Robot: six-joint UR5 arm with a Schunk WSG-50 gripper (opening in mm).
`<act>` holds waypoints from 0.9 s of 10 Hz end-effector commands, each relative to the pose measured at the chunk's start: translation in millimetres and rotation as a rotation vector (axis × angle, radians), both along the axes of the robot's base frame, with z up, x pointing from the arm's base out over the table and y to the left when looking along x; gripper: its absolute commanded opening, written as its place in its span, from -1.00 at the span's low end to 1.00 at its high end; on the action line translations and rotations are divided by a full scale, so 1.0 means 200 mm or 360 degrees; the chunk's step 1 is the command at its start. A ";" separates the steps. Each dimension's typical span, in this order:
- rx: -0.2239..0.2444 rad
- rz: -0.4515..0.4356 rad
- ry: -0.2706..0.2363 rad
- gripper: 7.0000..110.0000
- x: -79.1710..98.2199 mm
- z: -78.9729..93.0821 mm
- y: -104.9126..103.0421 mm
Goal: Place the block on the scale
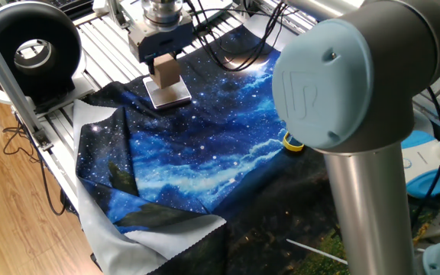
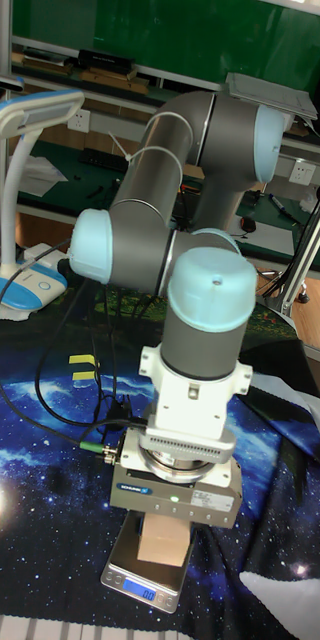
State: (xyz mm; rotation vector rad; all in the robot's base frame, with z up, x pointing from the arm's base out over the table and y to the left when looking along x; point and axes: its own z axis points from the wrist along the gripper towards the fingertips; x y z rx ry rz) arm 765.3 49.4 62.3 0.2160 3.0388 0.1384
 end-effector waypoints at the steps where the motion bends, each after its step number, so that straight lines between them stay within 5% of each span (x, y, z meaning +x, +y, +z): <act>1: 0.0147 -0.0136 -0.0096 -1.00 0.09 0.02 0.03; 2: 0.0126 -0.0219 -0.0110 -1.00 0.11 0.01 0.01; 4: -0.0067 -0.0278 -0.0092 -1.00 0.11 -0.03 -0.15; 7: -0.0005 -0.0280 0.0044 -1.00 0.01 -0.04 -0.09; 9: 0.0015 -0.0282 0.0048 -1.00 0.01 -0.05 -0.06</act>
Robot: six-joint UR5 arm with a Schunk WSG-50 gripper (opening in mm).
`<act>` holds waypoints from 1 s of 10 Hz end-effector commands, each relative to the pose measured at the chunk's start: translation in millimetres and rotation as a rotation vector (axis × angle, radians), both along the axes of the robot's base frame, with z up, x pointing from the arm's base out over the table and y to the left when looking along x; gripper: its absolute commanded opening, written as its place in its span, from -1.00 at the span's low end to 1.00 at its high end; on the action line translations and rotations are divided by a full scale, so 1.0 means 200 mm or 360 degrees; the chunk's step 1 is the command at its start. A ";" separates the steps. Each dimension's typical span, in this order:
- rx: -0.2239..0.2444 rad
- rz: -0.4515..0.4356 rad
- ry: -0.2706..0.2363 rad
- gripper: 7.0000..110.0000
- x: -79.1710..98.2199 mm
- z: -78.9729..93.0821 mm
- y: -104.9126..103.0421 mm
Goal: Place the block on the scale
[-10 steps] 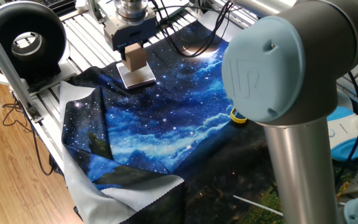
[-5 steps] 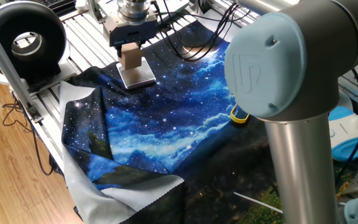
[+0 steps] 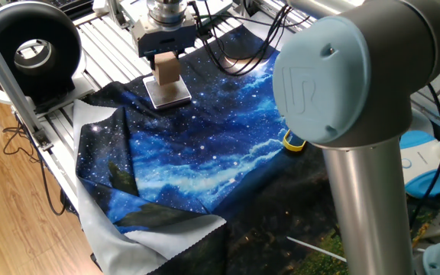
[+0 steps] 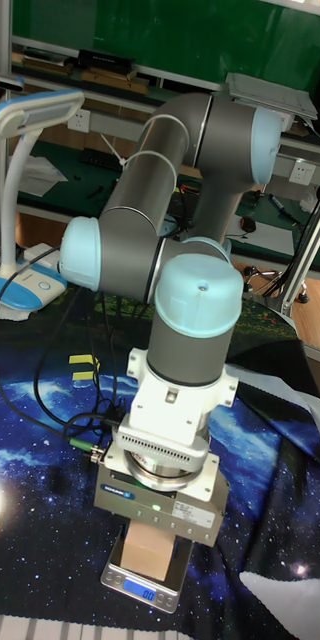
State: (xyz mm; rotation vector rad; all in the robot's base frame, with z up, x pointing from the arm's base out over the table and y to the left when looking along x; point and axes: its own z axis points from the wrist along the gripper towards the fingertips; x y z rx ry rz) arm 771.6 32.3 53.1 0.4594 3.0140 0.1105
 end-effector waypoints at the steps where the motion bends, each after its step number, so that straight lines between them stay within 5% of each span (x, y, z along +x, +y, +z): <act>1: 0.0030 -0.0021 0.0036 -1.00 -0.02 0.00 0.02; 10: -0.0003 -0.0043 0.0149 -1.00 -0.06 -0.02 0.05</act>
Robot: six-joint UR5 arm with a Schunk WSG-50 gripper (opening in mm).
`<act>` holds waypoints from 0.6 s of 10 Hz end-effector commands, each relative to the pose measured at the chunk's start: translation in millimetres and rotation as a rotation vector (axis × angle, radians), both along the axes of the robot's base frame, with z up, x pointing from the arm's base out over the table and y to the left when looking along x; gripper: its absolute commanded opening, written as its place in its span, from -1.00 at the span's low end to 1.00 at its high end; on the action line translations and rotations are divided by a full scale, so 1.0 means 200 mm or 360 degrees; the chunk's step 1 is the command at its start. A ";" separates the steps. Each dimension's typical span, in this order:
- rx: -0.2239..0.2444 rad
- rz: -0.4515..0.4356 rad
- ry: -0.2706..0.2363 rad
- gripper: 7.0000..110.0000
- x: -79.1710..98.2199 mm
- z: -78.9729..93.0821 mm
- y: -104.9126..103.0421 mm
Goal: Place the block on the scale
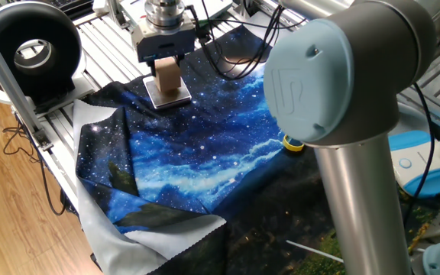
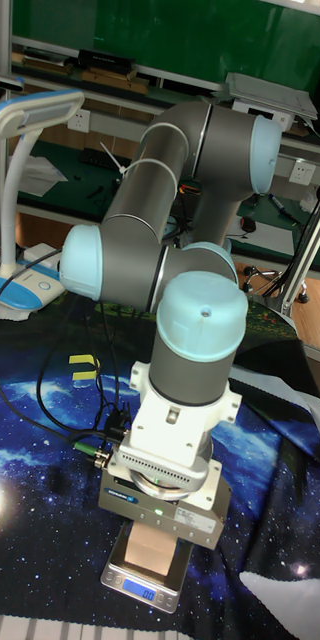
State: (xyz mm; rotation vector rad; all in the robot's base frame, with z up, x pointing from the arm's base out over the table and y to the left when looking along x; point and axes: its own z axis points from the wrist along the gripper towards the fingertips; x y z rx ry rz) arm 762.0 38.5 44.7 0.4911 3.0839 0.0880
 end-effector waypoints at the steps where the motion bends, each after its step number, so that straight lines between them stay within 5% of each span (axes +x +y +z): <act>1: -0.0014 -0.0033 0.0030 -1.00 -0.01 0.02 0.02; 6: -0.0024 -0.0038 0.0020 -1.00 0.01 0.01 0.03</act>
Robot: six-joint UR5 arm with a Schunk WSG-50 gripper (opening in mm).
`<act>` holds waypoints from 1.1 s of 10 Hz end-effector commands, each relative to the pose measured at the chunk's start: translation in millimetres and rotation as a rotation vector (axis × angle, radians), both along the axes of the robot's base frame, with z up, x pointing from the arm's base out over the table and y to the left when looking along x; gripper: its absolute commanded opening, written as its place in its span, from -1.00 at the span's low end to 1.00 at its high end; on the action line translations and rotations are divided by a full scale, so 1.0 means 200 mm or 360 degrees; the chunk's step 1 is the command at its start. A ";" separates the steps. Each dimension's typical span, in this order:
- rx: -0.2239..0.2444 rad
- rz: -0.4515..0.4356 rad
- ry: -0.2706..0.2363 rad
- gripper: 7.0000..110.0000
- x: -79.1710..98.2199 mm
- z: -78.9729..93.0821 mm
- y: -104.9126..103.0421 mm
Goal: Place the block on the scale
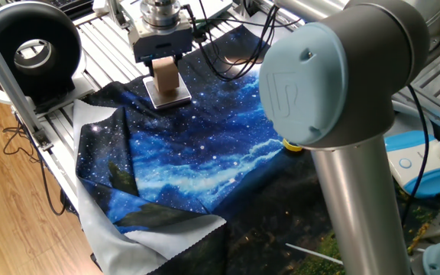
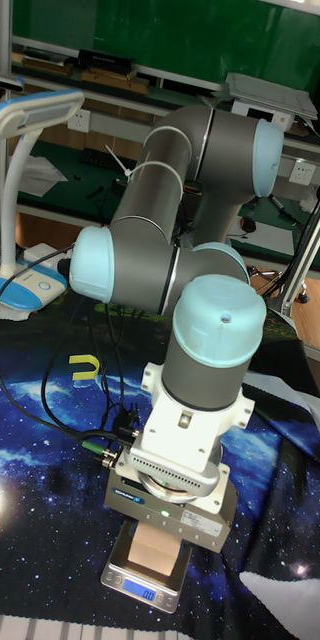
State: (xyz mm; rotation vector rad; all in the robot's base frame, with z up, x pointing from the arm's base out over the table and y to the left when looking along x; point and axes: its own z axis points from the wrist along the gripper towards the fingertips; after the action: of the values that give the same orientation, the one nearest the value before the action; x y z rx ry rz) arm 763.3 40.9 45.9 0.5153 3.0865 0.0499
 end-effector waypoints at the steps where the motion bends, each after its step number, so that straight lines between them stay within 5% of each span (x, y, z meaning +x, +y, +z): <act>1: -0.0012 -0.0014 0.0004 -1.00 0.01 0.00 0.00; 5: -0.0092 -0.0012 -0.0016 -1.00 0.04 0.02 0.01; 11: -0.0051 -0.0005 0.0006 -1.00 0.02 0.02 0.03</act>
State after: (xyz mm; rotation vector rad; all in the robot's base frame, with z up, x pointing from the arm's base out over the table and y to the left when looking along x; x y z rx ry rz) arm 769.1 43.5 48.6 0.5164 3.0763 -0.0358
